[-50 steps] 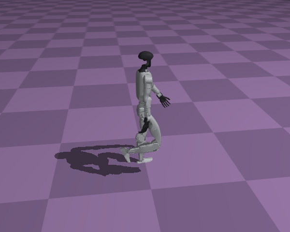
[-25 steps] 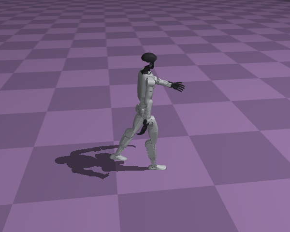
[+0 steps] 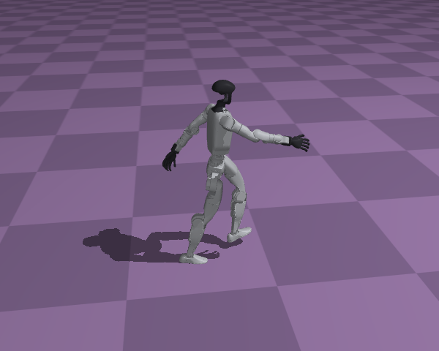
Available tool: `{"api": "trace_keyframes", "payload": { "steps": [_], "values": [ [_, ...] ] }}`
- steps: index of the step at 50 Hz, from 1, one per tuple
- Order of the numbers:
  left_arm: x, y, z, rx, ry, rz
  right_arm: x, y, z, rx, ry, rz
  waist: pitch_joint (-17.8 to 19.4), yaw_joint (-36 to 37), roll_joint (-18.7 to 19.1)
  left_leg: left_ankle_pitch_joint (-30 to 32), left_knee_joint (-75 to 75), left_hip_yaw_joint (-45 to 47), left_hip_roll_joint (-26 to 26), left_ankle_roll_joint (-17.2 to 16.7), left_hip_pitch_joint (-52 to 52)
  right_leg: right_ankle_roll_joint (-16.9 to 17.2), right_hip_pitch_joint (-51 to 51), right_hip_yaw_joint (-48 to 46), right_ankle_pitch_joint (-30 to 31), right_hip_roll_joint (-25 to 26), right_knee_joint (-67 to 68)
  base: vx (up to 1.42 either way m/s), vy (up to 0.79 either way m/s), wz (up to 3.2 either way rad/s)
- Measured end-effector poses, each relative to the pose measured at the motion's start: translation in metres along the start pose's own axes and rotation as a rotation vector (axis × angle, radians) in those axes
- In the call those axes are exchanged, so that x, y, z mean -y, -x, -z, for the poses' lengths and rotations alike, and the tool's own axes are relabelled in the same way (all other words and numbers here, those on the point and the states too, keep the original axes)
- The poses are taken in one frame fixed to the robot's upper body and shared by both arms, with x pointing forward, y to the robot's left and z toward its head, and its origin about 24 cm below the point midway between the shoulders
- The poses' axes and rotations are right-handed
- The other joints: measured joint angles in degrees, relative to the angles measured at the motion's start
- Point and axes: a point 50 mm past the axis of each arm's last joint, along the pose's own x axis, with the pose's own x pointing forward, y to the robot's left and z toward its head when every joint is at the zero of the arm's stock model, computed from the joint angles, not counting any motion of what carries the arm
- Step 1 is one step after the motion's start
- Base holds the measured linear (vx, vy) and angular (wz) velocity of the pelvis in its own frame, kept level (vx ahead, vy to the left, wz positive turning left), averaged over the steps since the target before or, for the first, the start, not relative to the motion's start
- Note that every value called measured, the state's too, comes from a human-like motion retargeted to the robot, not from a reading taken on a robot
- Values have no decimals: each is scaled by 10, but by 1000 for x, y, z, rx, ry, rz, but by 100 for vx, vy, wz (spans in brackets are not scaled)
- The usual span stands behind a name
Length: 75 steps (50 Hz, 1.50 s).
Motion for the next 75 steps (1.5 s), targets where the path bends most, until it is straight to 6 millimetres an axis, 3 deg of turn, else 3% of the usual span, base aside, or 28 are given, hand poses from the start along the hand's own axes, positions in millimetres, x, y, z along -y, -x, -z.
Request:
{"api": "trace_keyframes", "payload": {
  "steps": [2,5,7,9,12,14,16,19,23,27,30,33,35,38,40,43,45,47,50,52,55,59,62,65,67,70,73,75],
  "values": [
    [11,-2,-28,73,73,-5,-15,4,17,-19,-46,-18,18,26,37,65,-269,30,-25,-59,134,9,45,29,-9,33,12,83,26,-127],
    [32,1,-85,203,82,29,-47,22,68,-108,-80,-85,28,24,101,140,-426,24,-18,-130,245,1,110,48,4,88,41,82,30,-25],
    [49,13,-138,320,21,60,-74,48,122,-241,-47,-180,29,-2,118,148,-426,-9,-21,-149,275,-8,123,29,54,101,89,79,30,98],
    [65,37,-198,474,-98,53,-103,91,184,-407,7,-345,25,-34,137,144,-426,-58,-21,-142,308,-17,91,-4,106,123,215,76,28,152],
    [94,107,-297,756,-282,29,-139,184,266,-735,59,-640,9,-88,150,127,-425,-138,-25,-106,324,-3,-73,-55,121,149,552,65,21,201],
    [118,179,-356,981,-347,15,-151,255,304,-952,102,-807,7,-129,152,113,-416,-191,-33,-87,325,11,-192,-73,108,158,762,61,12,218],
    [143,262,-397,1213,-376,25,-155,323,327,-1142,152,-961,14,-168,162,100,-405,-240,-34,-77,335,24,-293,-89,92,165,929,62,6,204],
    [175,388,-418,1573,-387,118,-153,417,340,-1326,144,-1186,24,-229,190,89,-408,-308,-21,-72,369,29,-406,-124,63,145,1087,63,2,183],
    [193,517,-398,1958,-457,202,-136,517,336,-1523,63,-1321,29,-310,219,84,-426,-376,3,-73,423,12,-502,-152,0,84,1142,63,-6,163],
    [186,585,-372,2164,-494,198,-122,580,320,-1684,-70,-1363,20,-357,226,74,-426,-411,17,-67,459,-16,-550,-149,-59,36,1043,62,-19,99],
    [177,603,-364,2215,-486,228,-119,595,312,-1753,-187,-1377,3,-361,221,66,-426,-421,17,-65,474,-29,-552,-149,-80,10,866,60,-23,40],
    [171,586,-370,2182,-476,343,-121,589,313,-1763,-255,-1350,-22,-359,220,48,-416,-433,17,-80,479,-20,-479,-163,-71,10,556,63,-25,55],
    [168,560,-380,2130,-425,430,-121,572,321,-1735,-230,-1294,-22,-368,210,33,-402,-461,5,-87,497,-3,-362,-164,-17,13,278,70,-30,132],
    [159,515,-395,2069,-262,419,-131,506,341,-1590,-10,-1202,49,-377,156,25,-387,-510,-27,-87,591,71,-160,-156,109,-6,3,73,-49,103],
    [156,466,-406,1957,-275,302,-144,453,344,-1446,147,-1163,70,-320,142,30,-355,-475,-2,-102,604,82,-142,-135,152,51,-17,55,-93,-99],
    [146,347,-411,1595,-378,76,-145,366,341,-1245,371,-1064,89,-243,106,35,-148,-420,-44,-62,534,82,-104,-121,161,39,-17,53,-44,-67],
    [129,246,-388,1248,-489,-30,-134,314,335,-1146,440,-963,34,-238,91,5,152,-386,-94,-8,339,82,-126,-134,144,-23,-10,48,28,114],
    [109,166,-346,947,-506,-74,-106,241,318,-1018,460,-745,3,-236,74,-2,361,-330,-123,24,183,68,-139,-147,129,-73,-11,43,18,120],
    [68,82,-266,584,-449,-129,-50,140,265,-804,336,-354,12,-191,71,-50,589,-255,-81,38,51,37,-120,-145,105,-65,-7,46,-11,4],
    [42,49,-212,432,-367,-137,-7,91,221,-659,172,-110,20,-155,64,-73,679,-212,-45,50,-10,28,-102,-145,94,-61,-11,47,-11,-21],
    [5,23,-139,293,-215,-126,58,48,154,-444,-33,157,26,-102,52,-91,740,-165,9,69,-85,19,-80,-150,78,-53,-17,46,-8,-12],
    [-35,18,-65,193,-27,-147,123,32,90,-248,-63,321,22,-50,34,-93,666,-140,31,73,-142,9,-57,-162,60,-45,-17,46,-2,10],
    [-50,18,-29,142,103,-221,148,31,61,-161,-14,373,9,-36,19,-85,500,-116,31,73,-130,8,-45,-177,50,-41,-17,49,3,35],
    [-43,13,-19,123,278,-293,151,30,49,-98,-31,385,-4,-43,-5,-65,204,-32,17,68,-32,22,-37,-195,44,-51,-17,52,9,38],
    [-27,8,-34,147,418,-295,140,30,53,-69,-95,385,1,-40,-2,-17,-83,51,-21,15,96,38,-17,-196,42,-45,-15,57,19,-4],
    [7,4,-77,203,481,-177,113,38,85,-69,-208,361,16,-53,74,69,-372,123,-30,-88,256,29,52,-209,34,28,6,59,25,52],
    [44,20,-155,364,344,30,68,67,157,-238,-237,238,28,-110,127,100,-426,87,-28,-129,321,-14,93,-252,75,59,75,57,29,201],
    [67,48,-217,518,134,148,32,107,221,-452,-191,86,32,-141,151,99,-426,30,-23,-135,352,-39,64,-259,99,57,220,56,30,241]
  ]
}}
